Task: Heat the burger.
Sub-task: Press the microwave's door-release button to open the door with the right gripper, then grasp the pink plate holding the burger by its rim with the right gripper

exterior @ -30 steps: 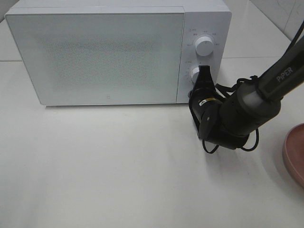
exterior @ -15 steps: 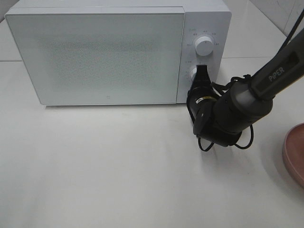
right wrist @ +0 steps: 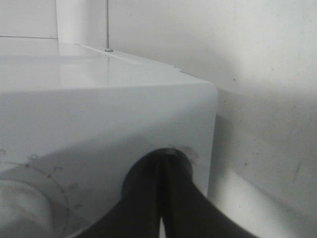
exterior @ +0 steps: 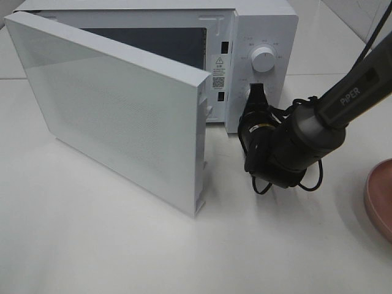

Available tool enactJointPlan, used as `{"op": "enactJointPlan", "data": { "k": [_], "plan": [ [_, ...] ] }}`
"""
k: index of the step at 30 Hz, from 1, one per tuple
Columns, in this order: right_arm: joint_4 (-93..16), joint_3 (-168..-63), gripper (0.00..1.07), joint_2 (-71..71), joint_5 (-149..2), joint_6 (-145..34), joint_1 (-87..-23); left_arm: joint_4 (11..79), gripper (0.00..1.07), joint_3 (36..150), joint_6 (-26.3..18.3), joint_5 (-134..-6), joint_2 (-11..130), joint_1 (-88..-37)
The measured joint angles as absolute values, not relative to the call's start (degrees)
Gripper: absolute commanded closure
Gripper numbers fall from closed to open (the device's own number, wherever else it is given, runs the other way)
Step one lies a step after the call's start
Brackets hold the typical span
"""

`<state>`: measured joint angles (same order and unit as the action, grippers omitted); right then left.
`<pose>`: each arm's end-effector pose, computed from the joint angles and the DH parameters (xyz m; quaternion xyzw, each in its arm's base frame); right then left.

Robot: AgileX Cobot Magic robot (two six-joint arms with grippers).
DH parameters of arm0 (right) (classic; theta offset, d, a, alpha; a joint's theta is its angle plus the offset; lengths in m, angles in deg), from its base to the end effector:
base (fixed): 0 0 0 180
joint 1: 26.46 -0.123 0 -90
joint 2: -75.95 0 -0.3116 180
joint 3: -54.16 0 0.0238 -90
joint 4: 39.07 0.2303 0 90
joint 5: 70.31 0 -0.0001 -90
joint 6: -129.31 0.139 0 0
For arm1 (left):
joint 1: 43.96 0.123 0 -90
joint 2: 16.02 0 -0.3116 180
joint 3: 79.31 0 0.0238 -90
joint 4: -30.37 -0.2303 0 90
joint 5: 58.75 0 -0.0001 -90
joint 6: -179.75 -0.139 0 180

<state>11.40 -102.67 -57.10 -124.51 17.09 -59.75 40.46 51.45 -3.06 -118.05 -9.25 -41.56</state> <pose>0.4036 0.1611 0.1040 0.6013 0.5495 0.3683 0.4481 -0.0063 -0.0212 0.2502 0.0055 0.8416 -0.0636 0.5364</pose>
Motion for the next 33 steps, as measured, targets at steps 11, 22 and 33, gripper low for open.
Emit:
{"op": "enactJointPlan", "data": {
  "k": [11, 22, 33],
  "plan": [
    [11.3, -102.8, 1.07, -56.6, -122.7, 15.7, -59.8, 40.5, 0.09, 51.5, -3.1, -118.0, -9.2, -41.6],
    [7.7, -99.6, 1.07, -52.3, -117.3, 15.4, -58.9, 40.3, 0.09, 51.5, -3.1, -118.0, -9.2, -41.6],
    [5.7, -94.0, 1.07, -45.6, -112.6, 11.2, -58.8, 40.3, 0.09, 51.5, -3.1, -118.0, -9.2, -41.6]
  ]
}}
